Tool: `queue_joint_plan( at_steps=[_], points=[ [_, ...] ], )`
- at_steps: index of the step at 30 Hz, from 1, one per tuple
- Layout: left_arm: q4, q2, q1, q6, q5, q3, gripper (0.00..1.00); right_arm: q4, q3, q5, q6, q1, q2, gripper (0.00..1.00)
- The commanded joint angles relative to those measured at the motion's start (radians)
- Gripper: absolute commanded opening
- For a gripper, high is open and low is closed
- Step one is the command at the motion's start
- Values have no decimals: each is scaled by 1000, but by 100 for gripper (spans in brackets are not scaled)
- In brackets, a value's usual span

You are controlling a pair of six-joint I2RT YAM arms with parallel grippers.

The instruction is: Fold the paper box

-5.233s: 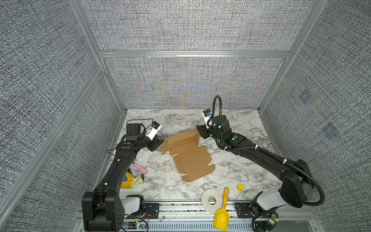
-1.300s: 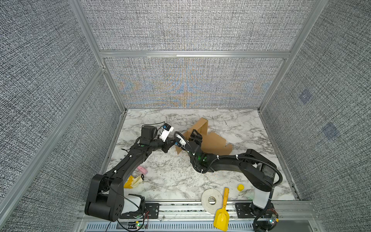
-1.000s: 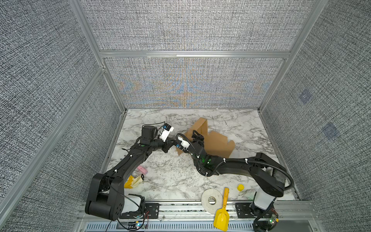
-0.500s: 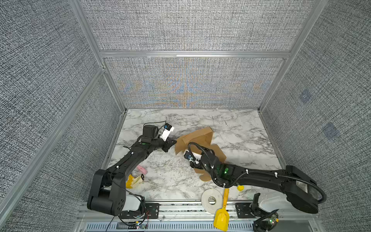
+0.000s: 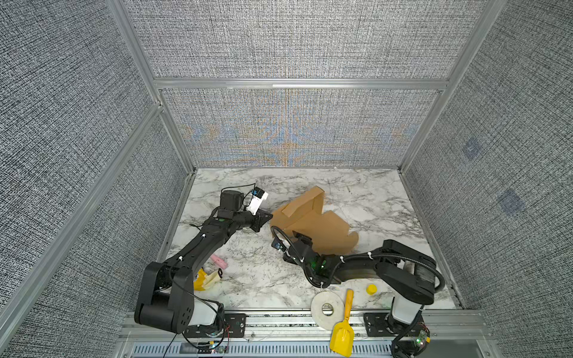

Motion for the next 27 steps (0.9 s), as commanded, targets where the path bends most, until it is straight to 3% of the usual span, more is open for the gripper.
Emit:
queue_joint_plan(
  at_steps=[1, 12, 15, 17, 19, 23, 27],
  points=[
    [-2, -13, -1, -24, 1, 7, 0, 40, 36, 51, -4, -1, 31, 73],
    [-2, -21, -1, -42, 5, 8, 0, 51, 72, 136, -19, -25, 96, 68],
    [-7, -26, -1, -42, -13, 7, 0, 70, 46, 154, 3, -18, 40, 68],
    [16, -26, -1, -65, -40, -10, 1, 67, -4, 96, 48, -14, -48, 68],
    [50, -25, 1, -129, -55, -27, 1, 2, -36, 30, 145, -15, -148, 69],
    [133, -9, 1, -295, -38, -58, 1, -155, -90, -51, 454, -21, -359, 71],
    [185, 17, 6, -435, -62, -83, 1, -409, -88, 13, 732, -23, -559, 74]
  ],
)
